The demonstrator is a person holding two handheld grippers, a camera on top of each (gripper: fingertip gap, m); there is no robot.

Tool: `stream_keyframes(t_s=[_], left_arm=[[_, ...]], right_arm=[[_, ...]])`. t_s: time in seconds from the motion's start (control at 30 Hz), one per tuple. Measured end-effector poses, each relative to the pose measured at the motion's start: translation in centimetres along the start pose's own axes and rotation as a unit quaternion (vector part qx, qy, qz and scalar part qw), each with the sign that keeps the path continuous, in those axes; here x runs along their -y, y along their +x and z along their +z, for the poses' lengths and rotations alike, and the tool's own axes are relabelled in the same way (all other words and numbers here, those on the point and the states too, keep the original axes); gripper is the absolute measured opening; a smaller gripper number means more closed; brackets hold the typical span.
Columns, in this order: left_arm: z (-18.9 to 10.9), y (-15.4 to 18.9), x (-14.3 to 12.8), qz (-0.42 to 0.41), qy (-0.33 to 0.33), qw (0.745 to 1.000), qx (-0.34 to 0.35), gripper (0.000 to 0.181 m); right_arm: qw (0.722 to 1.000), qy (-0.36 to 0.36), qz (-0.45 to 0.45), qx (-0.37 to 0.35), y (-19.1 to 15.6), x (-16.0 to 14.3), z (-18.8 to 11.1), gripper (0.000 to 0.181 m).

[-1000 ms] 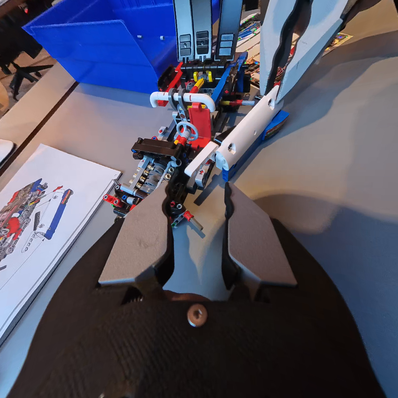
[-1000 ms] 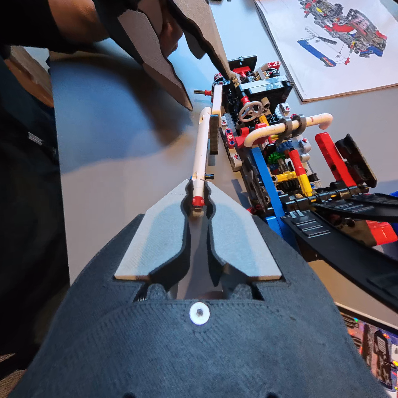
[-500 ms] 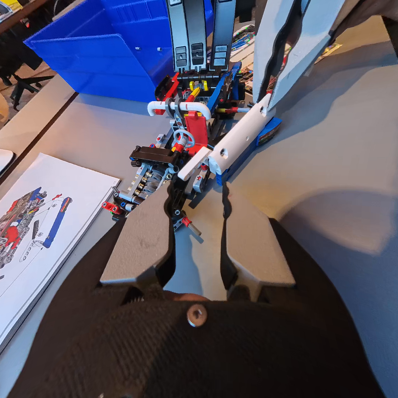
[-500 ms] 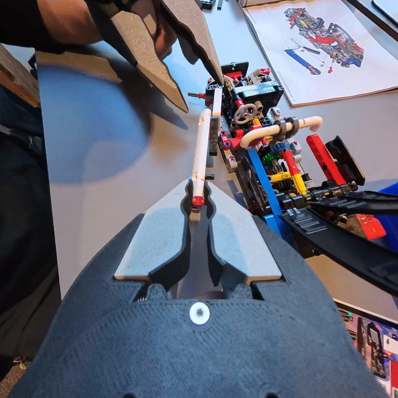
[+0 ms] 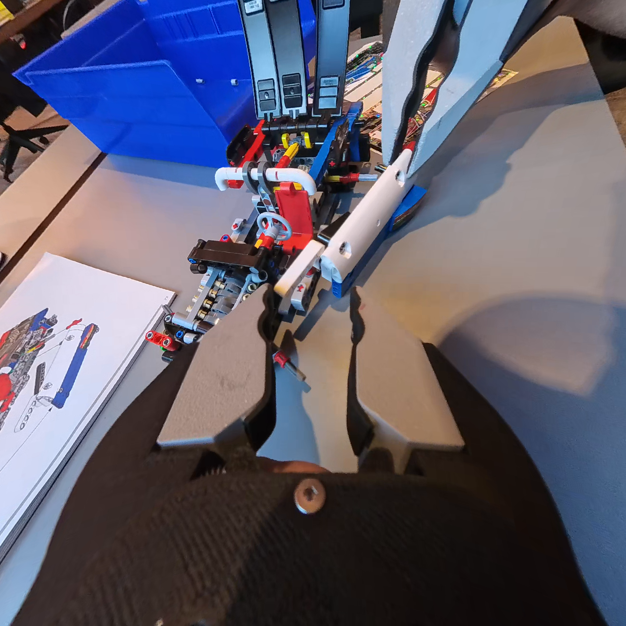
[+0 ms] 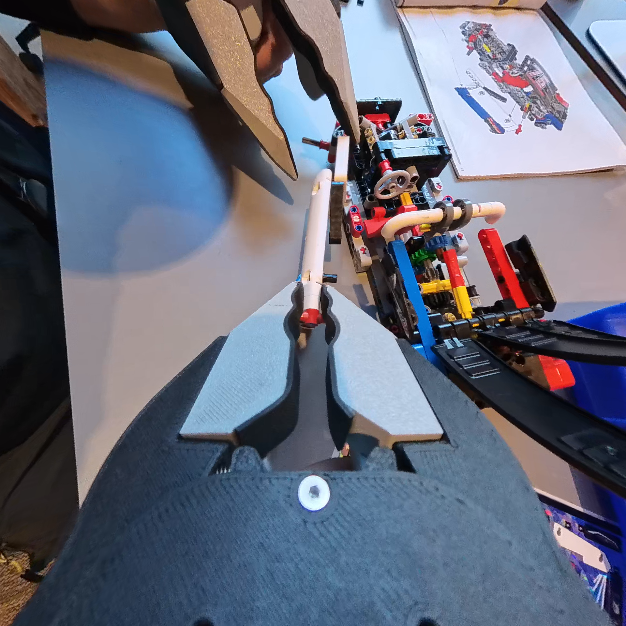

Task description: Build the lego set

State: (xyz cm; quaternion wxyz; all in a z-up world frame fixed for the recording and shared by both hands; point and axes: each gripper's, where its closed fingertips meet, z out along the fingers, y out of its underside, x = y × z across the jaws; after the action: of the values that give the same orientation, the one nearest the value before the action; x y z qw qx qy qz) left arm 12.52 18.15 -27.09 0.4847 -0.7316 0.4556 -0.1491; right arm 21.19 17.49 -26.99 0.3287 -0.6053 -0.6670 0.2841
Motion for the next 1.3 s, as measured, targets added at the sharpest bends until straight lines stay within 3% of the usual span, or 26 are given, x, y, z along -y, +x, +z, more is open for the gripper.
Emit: stream_keyframes(t_s=[0.2,0.4,0.57,0.9,1.0,1.3], left_arm=[[-0.4,0.4,2.1,0.027,0.031,0.999,0.011,0.033],[1.0,1.1,2.8,0.047,-0.008,0.999,-0.008,0.022],[2.3,1.5,2.6,0.113,-0.055,0.992,-0.017,0.028],[2.5,3.2,2.4,0.168,-0.116,0.972,-0.115,0.038],[2.8,2.9,2.7,0.184,-0.121,0.969,-0.111,0.038],[3.5,2.7,1.2,0.131,-0.150,0.974,-0.109,0.041]], right_arm=[[1.000,0.013,0.002,0.002,0.3,-0.1,-0.1,0.007],[1.000,0.009,-0.018,-0.010,0.7,-0.1,-0.1,0.007],[1.000,0.017,-0.018,-0.011,0.7,-0.2,-0.1,0.007],[0.999,0.016,-0.038,-0.013,0.4,-0.1,-0.1,0.007],[0.999,0.016,-0.046,-0.016,0.3,0.0,-0.1,0.007],[0.999,0.013,-0.047,-0.017,0.2,-0.1,-0.2,0.007]])
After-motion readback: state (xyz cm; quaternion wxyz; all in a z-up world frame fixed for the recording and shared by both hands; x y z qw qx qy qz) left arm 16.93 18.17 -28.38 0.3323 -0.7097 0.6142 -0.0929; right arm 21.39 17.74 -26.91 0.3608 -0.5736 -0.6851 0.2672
